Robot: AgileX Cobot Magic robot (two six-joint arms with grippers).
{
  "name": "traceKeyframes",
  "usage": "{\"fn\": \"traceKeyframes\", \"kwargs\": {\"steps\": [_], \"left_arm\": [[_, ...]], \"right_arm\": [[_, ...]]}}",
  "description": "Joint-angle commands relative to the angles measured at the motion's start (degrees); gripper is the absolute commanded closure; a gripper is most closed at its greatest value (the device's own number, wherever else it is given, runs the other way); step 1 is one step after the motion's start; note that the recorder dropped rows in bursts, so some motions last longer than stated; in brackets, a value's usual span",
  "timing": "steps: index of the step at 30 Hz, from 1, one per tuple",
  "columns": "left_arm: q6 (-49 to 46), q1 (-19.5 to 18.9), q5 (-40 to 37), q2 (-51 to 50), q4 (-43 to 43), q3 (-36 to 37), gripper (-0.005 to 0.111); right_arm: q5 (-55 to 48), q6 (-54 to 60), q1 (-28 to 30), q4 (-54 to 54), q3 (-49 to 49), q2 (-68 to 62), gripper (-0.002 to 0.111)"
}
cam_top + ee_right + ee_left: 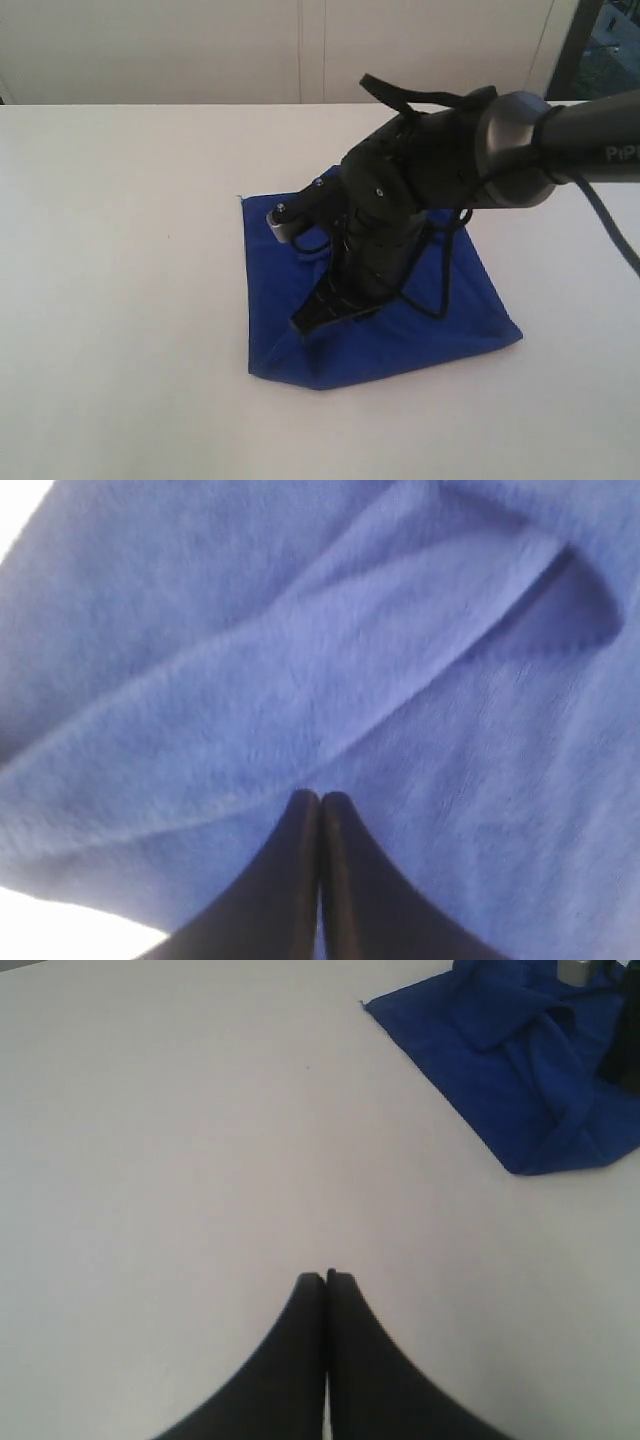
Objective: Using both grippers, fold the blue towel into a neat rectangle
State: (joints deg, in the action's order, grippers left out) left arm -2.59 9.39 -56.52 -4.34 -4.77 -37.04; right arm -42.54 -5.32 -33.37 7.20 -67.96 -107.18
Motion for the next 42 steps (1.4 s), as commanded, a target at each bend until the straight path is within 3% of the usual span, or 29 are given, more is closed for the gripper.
{"fn": "traceKeyframes", "kwargs": {"steps": [1, 10, 20, 42], "left_arm": [[-0.2, -0.1, -0.3, 0.4, -0.1, 0.3, 0.107], [-0.2, -0.1, -0.3, 0.4, -0.1, 0.3, 0.107], [-0.2, -0.1, -0.3, 0.4, -0.1, 0.3, 0.107], [-0.2, -0.1, -0.3, 0.4, -0.1, 0.3, 0.107]], "right_arm": [[0.8, -0.4, -0.2, -0.3, 2.6, -0.1, 0.108], [0.6, -0.4, -0.3, -3.9, 2.7, -4.9, 0.108], [3.6, 5.6, -1.0, -15.2, 2.7, -6.5, 0.108], [8.1, 6.7, -2.2, -20.5, 2.6, -6.1, 0.108]]}}
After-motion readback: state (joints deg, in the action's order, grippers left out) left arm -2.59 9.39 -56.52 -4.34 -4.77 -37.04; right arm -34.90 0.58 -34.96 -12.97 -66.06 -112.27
